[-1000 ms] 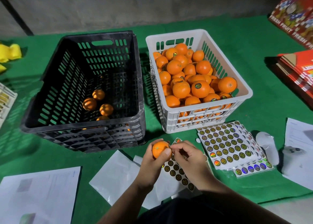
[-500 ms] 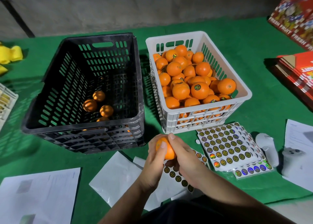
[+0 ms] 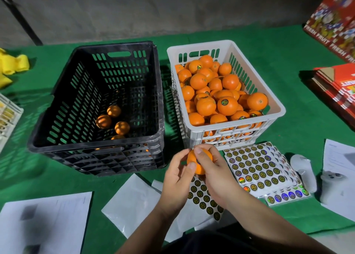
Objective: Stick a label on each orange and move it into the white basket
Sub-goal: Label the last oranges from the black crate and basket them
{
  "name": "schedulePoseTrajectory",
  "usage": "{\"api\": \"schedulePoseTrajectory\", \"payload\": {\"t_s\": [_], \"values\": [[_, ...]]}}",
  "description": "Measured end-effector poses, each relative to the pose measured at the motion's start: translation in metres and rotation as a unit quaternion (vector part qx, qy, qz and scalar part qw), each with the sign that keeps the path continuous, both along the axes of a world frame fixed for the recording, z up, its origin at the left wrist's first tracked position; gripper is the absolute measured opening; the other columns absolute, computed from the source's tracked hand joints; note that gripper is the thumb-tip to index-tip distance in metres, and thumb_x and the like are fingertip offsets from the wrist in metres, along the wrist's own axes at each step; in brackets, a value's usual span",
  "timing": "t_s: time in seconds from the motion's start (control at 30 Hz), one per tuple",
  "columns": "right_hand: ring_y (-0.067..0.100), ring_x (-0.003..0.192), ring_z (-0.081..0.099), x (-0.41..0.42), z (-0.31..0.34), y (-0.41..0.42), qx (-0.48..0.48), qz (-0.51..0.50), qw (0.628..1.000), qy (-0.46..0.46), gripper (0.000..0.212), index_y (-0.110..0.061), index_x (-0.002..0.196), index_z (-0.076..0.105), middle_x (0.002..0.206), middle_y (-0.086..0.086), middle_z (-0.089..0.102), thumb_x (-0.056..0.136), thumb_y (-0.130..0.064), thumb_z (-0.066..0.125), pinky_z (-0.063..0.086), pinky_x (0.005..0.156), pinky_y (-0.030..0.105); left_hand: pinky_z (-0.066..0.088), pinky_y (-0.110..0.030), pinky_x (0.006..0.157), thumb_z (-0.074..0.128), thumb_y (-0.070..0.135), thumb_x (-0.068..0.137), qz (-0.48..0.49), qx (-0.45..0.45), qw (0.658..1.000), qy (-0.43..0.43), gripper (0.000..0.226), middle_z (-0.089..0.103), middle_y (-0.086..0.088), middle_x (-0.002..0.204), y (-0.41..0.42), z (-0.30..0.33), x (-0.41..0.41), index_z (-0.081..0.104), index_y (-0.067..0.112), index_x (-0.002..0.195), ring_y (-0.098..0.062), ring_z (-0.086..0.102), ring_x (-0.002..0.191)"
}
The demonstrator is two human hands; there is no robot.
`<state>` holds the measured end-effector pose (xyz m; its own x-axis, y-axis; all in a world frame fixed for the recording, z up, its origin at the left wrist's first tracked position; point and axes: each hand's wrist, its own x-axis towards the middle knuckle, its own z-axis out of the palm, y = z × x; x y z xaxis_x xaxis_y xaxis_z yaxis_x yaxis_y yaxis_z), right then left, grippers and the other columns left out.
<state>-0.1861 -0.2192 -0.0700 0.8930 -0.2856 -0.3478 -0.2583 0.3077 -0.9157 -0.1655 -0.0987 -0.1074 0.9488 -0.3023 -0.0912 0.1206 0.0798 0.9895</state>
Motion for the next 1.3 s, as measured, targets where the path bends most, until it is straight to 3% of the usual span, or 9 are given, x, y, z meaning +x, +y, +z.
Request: {"api": "schedulePoseTrajectory", "payload": {"t_s": [0.07, 0.37, 0.6, 0.7, 0.87, 1.03, 1.1, 1.23, 1.3], "values": [[0.023, 0.104, 0.068, 0.0, -0.001, 0.0, -0.061, 0.009, 0.998, -0.015, 0.031, -0.032, 0.107, 0.068, 0.105, 0.002, 0.071, 0.086, -0.055, 0.068, 0.057, 0.095, 0.043, 0.052, -0.016, 0.092, 0.06, 0.032, 0.102, 0.005, -0.006, 1.0, 0.006, 0.037, 0.069, 0.01, 0.129, -0.001, -0.002, -0.002, 0.059, 0.025, 0.138, -0.008, 0.066, 0.118], [0.003, 0.079, 0.065, 0.001, 0.008, -0.007, -0.127, 0.043, 0.99, -0.036, 0.026, -0.034, 0.102, 0.066, 0.088, -0.01, 0.069, 0.091, -0.056, 0.058, 0.049, 0.067, 0.016, 0.055, -0.032, 0.099, 0.059, 0.047, 0.1, 0.022, -0.024, 0.999, 0.025, 0.045, 0.07, -0.001, 0.129, -0.005, 0.004, 0.002, 0.061, 0.022, 0.137, -0.021, 0.066, 0.121], [0.005, 0.081, 0.065, 0.014, 0.016, -0.027, -0.17, 0.068, 0.983, -0.01, 0.018, -0.038, 0.099, 0.068, 0.09, -0.009, 0.069, 0.084, -0.047, 0.067, 0.052, 0.067, 0.018, 0.055, -0.029, 0.095, 0.058, 0.031, 0.105, -0.041, 0.003, 0.999, -0.007, 0.037, 0.067, 0.011, 0.128, -0.007, 0.006, 0.006, 0.054, 0.026, 0.141, -0.011, 0.067, 0.116], [0.011, 0.083, 0.066, 0.036, 0.03, -0.062, -0.214, -0.008, 0.976, -0.038, 0.029, -0.04, 0.105, 0.067, 0.101, -0.007, 0.069, 0.081, -0.058, 0.069, 0.052, 0.067, 0.026, 0.048, -0.013, 0.089, 0.06, 0.026, 0.105, -0.072, 0.064, 0.993, -0.062, 0.033, 0.066, 0.013, 0.115, -0.001, 0.025, 0.02, 0.059, 0.044, 0.133, 0.001, 0.064, 0.099], [0.028, 0.105, 0.057, 0.092, 0.043, -0.16, -0.467, -0.152, 0.871, -0.031, 0.04, -0.025, 0.109, 0.065, 0.111, 0.007, 0.057, 0.09, -0.061, 0.066, 0.051, 0.098, 0.049, 0.049, -0.016, 0.096, 0.058, 0.027, 0.103, -0.068, 0.148, 0.963, -0.213, 0.022, 0.069, 0.02, 0.119, 0.021, 0.069, 0.042, 0.067, 0.036, 0.12, -0.007, 0.066, 0.115], [0.043, 0.104, 0.063, 0.119, 0.028, -0.203, -0.628, -0.06, 0.775, 0.044, 0.054, -0.016, 0.121, 0.07, 0.111, 0.02, 0.07, 0.098, -0.062, 0.054, 0.055, 0.088, 0.051, 0.054, -0.037, 0.086, 0.056, 0.028, 0.101, 0.005, 0.365, 0.849, -0.382, 0.021, 0.07, 0.016, 0.107, 0.055, 0.091, 0.089, 0.072, 0.026, 0.115, -0.007, 0.065, 0.097], [0.046, 0.112, 0.056, 0.122, 0.021, -0.209, -0.65, -0.032, 0.758, 0.037, 0.054, -0.013, 0.126, 0.069, 0.121, 0.024, 0.065, 0.099, -0.058, 0.055, 0.05, 0.096, 0.053, 0.055, -0.045, 0.08, 0.064, 0.016, 0.099, 0.033, 0.423, 0.817, -0.391, 0.017, 0.073, 0.004, 0.104, 0.072, 0.086, 0.108, 0.074, 0.018, 0.112, -0.02, 0.068, 0.092], [0.042, 0.114, 0.041, 0.121, 0.009, -0.21, -0.705, -0.049, 0.704, 0.069, 0.056, -0.021, 0.138, 0.064, 0.133, 0.02, 0.043, 0.102, -0.06, 0.048, 0.035, 0.106, 0.049, 0.058, -0.041, 0.075, 0.063, 0.01, 0.098, 0.072, 0.48, 0.806, -0.338, 0.022, 0.074, 0.003, 0.111, 0.08, 0.078, 0.117, 0.072, 0.018, 0.116, -0.025, 0.07, 0.099], [0.04, 0.118, 0.038, 0.123, 0.012, -0.203, -0.677, -0.09, 0.725, 0.089, 0.063, -0.026, 0.141, 0.06, 0.136, 0.017, 0.04, 0.103, -0.065, 0.029, 0.03, 0.107, 0.047, 0.058, -0.04, 0.073, 0.059, 0.007, 0.098, 0.064, 0.492, 0.802, -0.332, 0.027, 0.075, 0.005, 0.112, 0.073, 0.076, 0.117, 0.071, 0.019, 0.119, -0.022, 0.07, 0.099]]}}
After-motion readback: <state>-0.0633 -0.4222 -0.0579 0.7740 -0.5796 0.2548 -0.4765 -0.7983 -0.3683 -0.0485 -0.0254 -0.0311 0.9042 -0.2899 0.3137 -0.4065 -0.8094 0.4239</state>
